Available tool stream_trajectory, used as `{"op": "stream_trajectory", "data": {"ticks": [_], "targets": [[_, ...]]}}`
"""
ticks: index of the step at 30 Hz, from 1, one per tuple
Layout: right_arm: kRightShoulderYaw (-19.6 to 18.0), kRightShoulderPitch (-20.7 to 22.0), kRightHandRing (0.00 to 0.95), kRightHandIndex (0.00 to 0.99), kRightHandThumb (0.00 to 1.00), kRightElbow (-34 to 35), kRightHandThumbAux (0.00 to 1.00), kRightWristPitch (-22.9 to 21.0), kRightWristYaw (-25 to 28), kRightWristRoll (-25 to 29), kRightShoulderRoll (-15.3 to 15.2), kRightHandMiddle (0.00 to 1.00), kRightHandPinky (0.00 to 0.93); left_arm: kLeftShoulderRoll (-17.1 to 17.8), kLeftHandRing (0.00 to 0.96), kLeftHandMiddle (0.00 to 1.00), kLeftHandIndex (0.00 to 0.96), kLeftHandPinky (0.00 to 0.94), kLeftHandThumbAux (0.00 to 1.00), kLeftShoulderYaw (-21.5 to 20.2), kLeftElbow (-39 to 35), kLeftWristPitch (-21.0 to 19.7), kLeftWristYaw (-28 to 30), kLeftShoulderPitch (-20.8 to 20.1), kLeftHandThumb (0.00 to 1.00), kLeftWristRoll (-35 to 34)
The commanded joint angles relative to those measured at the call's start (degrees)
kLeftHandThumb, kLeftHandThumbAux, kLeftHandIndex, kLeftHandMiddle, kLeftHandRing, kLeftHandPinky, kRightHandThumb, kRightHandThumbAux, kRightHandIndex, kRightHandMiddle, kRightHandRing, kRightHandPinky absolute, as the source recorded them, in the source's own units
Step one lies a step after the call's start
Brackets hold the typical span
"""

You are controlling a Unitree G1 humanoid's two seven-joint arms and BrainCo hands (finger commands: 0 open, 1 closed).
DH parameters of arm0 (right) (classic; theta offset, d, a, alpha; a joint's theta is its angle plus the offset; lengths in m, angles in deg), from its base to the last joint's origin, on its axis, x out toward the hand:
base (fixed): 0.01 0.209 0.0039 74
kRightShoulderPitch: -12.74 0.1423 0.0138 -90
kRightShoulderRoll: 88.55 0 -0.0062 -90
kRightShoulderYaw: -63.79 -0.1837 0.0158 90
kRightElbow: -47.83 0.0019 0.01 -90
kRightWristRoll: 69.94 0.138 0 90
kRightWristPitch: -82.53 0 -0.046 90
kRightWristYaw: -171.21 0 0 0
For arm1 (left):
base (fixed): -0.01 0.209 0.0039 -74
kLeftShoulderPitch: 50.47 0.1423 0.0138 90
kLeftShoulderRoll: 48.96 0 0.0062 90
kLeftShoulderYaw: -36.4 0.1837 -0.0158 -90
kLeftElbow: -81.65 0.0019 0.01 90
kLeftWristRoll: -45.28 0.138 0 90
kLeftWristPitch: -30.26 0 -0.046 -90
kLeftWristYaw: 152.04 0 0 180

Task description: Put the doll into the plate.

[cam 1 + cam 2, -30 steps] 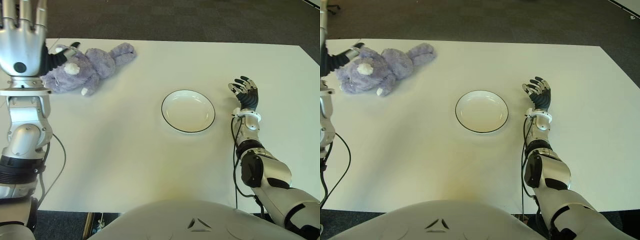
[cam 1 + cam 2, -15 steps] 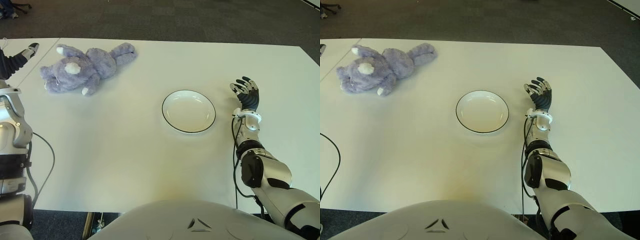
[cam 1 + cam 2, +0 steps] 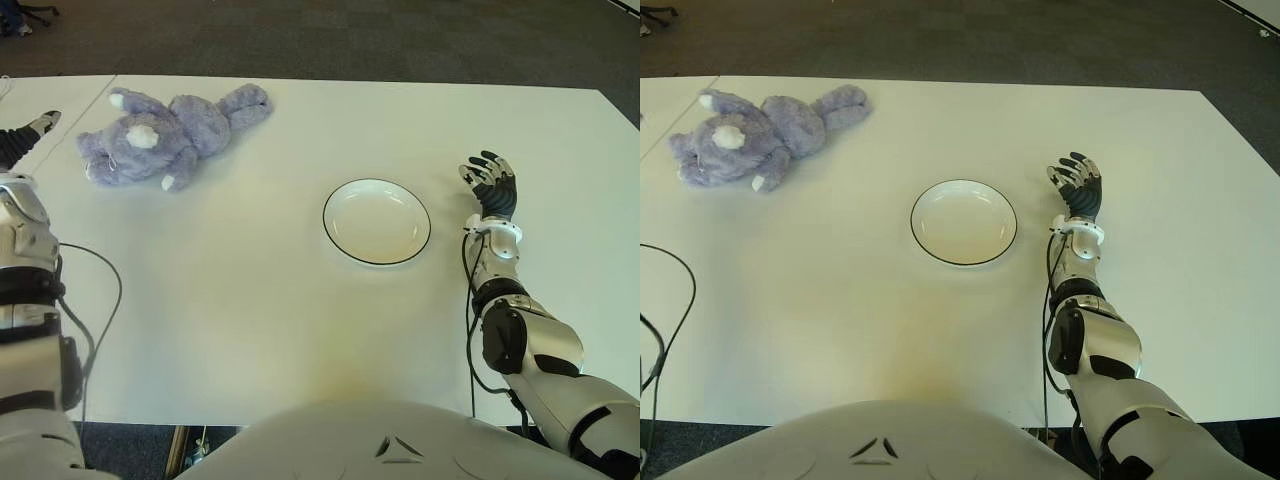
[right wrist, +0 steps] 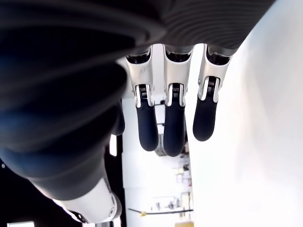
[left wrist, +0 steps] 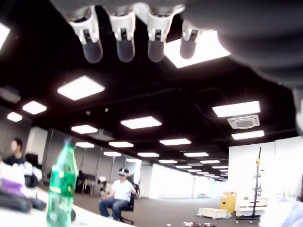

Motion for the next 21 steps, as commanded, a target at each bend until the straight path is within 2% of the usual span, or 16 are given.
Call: {"op": "stream_trajectory", "data": {"ticks": [1,6,11,16,21], "targets": [[-1.9,-10.6,0.326,0.239,0.312,-8.0,0.861,-8.9,1.4,2.2,4.3,0.313,0.326,-8.2,0.000,0.000,0.000,0.000,0.368,-3.6,26.8,7.2,8.5,-14.9,0.000,-13.0],[-1.3,-10.6,0.319,0.243,0.327,-8.0,0.864,-8.7,0.2,1.2,4.1,0.307,0.330,-9.3,0.000,0.000,0.000,0.000,0.362,-3.9,31.4,7.9,15.9,-16.6,0.000,-16.3],[-1.6,-10.6,0.319,0.246,0.353,-8.1,0.866,-8.9,0.5,1.3,3.8,0.305,0.345,-10.3,0.000,0.000,0.000,0.000,0.355,-3.2,32.9,8.7,18.8,-17.8,0.000,-18.7],[-1.7,-10.5,0.321,0.252,0.416,-8.1,0.870,-9.3,0.0,1.1,3.9,0.308,0.338,-13.8,0.000,0.000,0.000,0.000,0.328,-1.1,34.1,8.1,23.4,-19.8,0.000,-20.6],[-2.7,-10.8,0.327,0.270,0.447,-7.9,0.865,-8.1,2.3,1.9,3.7,0.309,0.348,-16.8,0.000,0.000,0.000,0.000,0.306,0.4,34.9,7.1,26.5,-21.5,0.000,-21.4]]}}
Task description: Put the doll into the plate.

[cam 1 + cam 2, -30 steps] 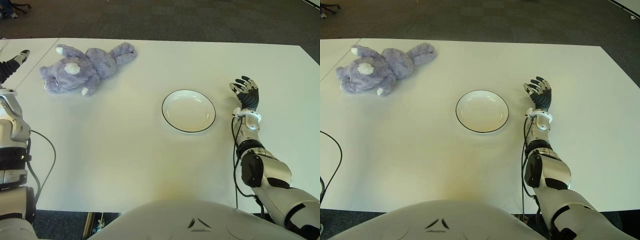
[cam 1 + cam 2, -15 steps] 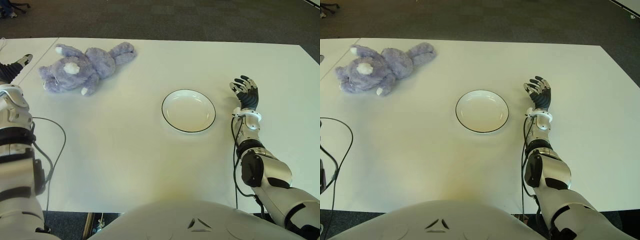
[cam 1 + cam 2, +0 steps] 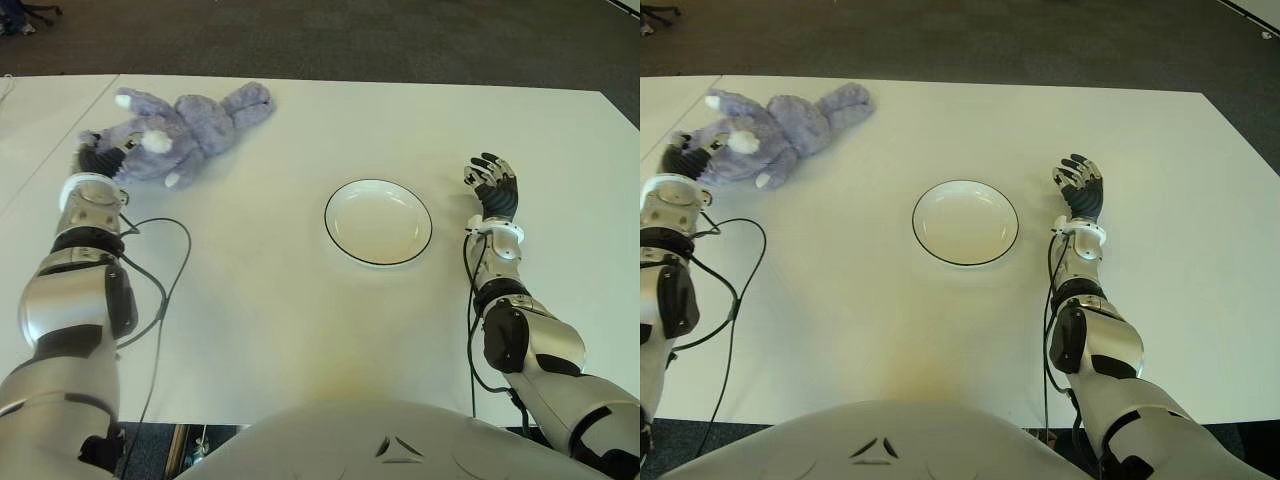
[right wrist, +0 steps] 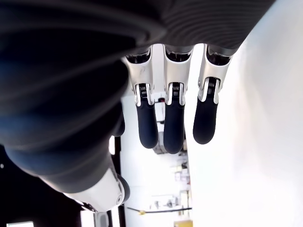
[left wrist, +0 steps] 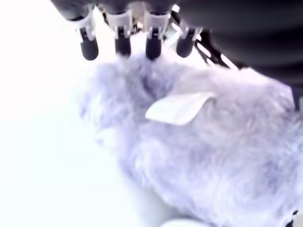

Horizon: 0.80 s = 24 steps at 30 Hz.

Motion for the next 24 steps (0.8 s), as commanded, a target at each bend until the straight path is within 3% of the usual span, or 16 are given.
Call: {"op": "stream_trajectory", "data": {"ticks": [1,18,21,24], "targets": [[-1.4,-10.8,0.328,0.271,0.447,-7.3,0.863,-7.0,1.6,1.7,3.9,0.310,0.348,-4.2,0.000,0.000,0.000,0.000,0.301,1.7,2.4,-0.6,5.3,-3.0,0.000,-2.2],[-3.5,-11.4,0.341,0.287,0.500,-7.2,0.864,-5.2,4.8,2.5,4.4,0.311,0.358,-14.1,0.000,0.000,0.000,0.000,0.321,1.1,2.6,3.2,9.3,-1.7,0.000,-7.9],[-2.0,-11.7,0.335,0.273,0.504,-6.2,0.865,-2.9,3.0,1.0,4.8,0.311,0.358,-15.4,0.000,0.000,0.000,0.000,0.317,1.6,2.6,4.6,10.1,-0.9,0.000,-8.4],[-3.1,-11.8,0.332,0.255,0.505,-7.1,0.866,-4.7,3.6,1.6,4.2,0.295,0.357,-17.0,0.000,0.000,0.000,0.000,0.301,2.2,2.6,6.4,12.0,0.4,0.000,-8.8]]}}
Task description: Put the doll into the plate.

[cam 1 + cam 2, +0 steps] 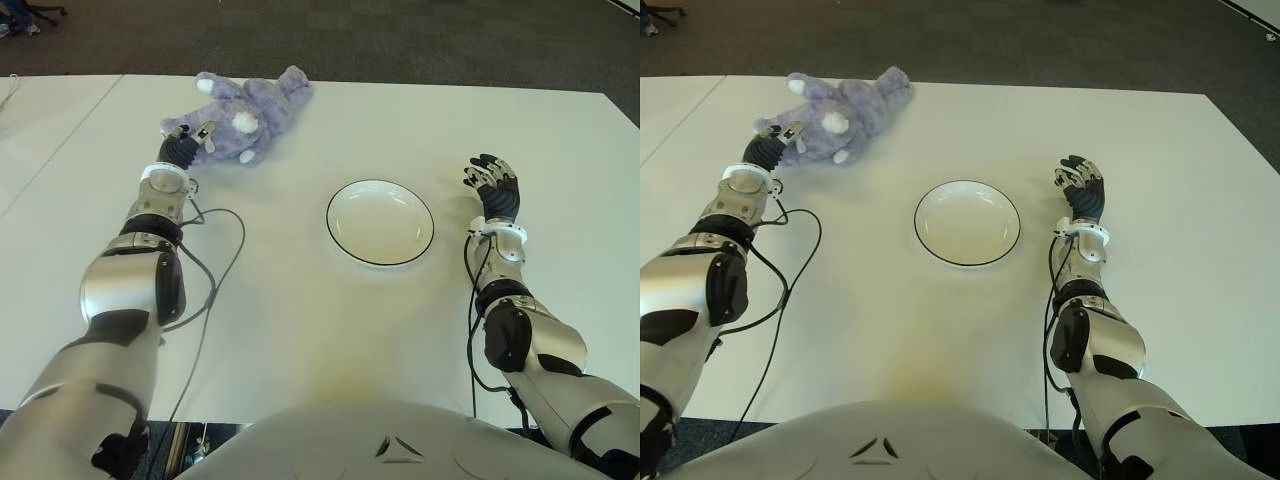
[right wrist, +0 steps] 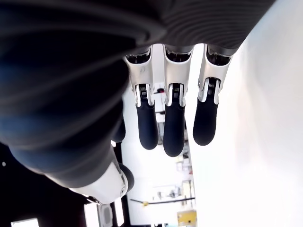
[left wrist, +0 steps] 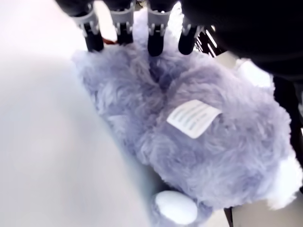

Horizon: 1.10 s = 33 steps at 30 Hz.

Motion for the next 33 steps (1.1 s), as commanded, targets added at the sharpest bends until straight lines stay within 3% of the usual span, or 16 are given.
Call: {"op": "stream_trajectory", "data": {"ticks": [1,10,14,22,29,33], "targets": [[-1.2,-11.5,0.331,0.254,0.505,-7.3,0.866,-5.9,-0.2,1.8,4.3,0.294,0.357,-5.9,0.000,0.000,0.000,0.000,0.301,1.0,2.0,1.2,6.5,4.2,0.000,-2.0],[-1.7,-11.5,0.328,0.217,0.535,-7.2,0.873,-5.4,0.1,2.1,5.0,0.261,0.308,-6.3,0.000,0.000,0.000,0.000,0.291,3.8,1.6,3.2,9.9,5.0,0.000,-1.3],[-1.9,-11.3,0.329,0.221,0.579,-7.4,0.874,-6.3,-0.5,2.1,5.1,0.253,0.241,-6.2,0.000,0.000,0.000,0.000,0.311,5.8,1.5,4.0,11.4,5.0,0.000,-0.2],[-1.6,-11.5,0.326,0.211,0.602,-7.3,0.872,-5.8,-1.2,1.7,5.3,0.252,0.202,-4.3,0.000,0.000,0.000,0.000,0.336,10.0,-0.6,8.0,18.4,6.7,0.000,-0.1],[-1.8,-12.0,0.325,0.191,0.620,-7.3,0.871,-5.9,-0.5,1.8,5.0,0.225,0.169,-2.5,0.000,0.000,0.000,0.000,0.354,13.2,-1.2,8.3,20.6,8.1,0.000,0.8],[-2.0,-12.0,0.333,0.180,0.611,-7.4,0.874,-6.1,-0.1,2.0,4.9,0.217,0.164,-1.0,0.000,0.000,0.000,0.000,0.314,15.8,-1.7,8.4,21.8,9.1,0.000,2.1]]}}
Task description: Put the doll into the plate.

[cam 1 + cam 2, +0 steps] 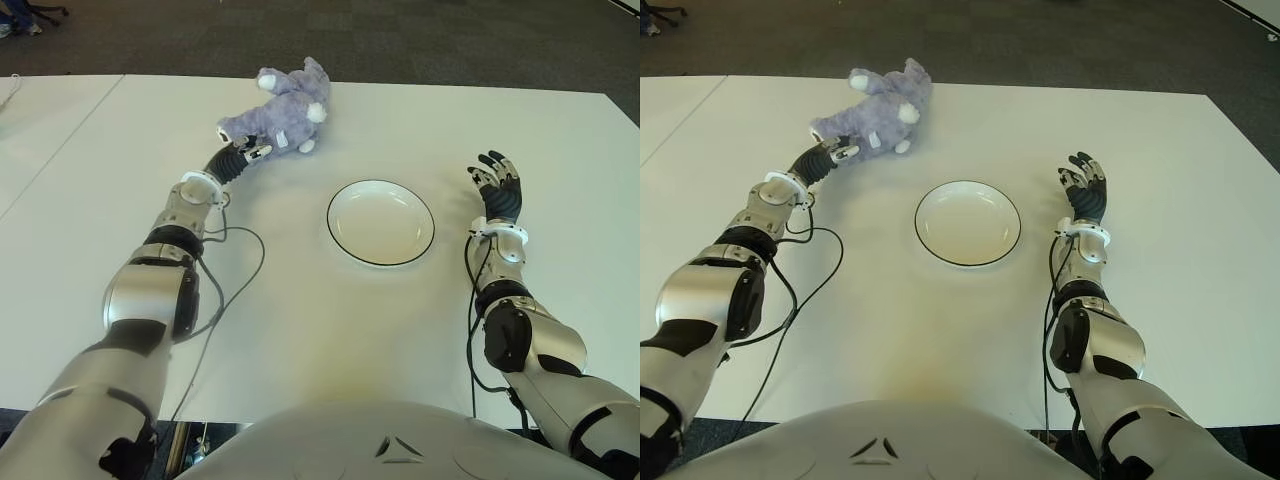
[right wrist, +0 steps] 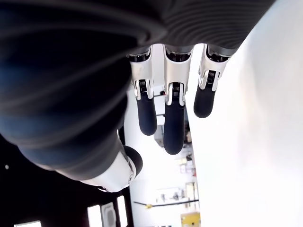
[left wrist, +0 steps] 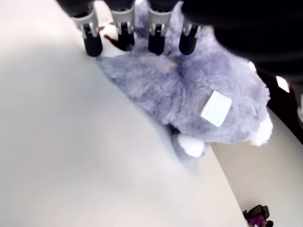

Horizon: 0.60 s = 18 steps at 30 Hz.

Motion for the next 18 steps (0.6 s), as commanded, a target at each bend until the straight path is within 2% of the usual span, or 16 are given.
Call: {"op": "stream_trajectory", "data": {"ticks": [1,8,12,18], "targets": [[-1.2,-12.0,0.346,0.178,0.643,-7.3,0.870,-6.1,0.1,1.9,4.8,0.213,0.157,1.0,0.000,0.000,0.000,0.000,0.298,5.6,1.3,-1.9,6.1,5.7,0.000,3.5],[-1.4,-12.3,0.345,0.172,0.682,-7.3,0.851,-5.7,1.0,2.1,4.9,0.201,0.126,3.9,0.000,0.000,0.000,0.000,0.263,8.7,-3.8,0.6,10.2,9.4,0.000,2.9],[-1.5,-12.2,0.298,0.171,0.664,-7.3,0.845,-5.8,0.9,2.2,4.9,0.194,0.116,6.2,0.000,0.000,0.000,0.000,0.237,10.5,-12.3,-0.2,14.7,14.1,0.000,2.0],[-0.9,-12.4,0.286,0.183,0.603,-6.9,0.854,-5.0,0.3,1.8,5.2,0.193,0.140,9.7,0.000,0.000,0.000,0.000,0.228,11.2,-33.7,-6.2,20.2,23.6,0.000,-0.8]]}}
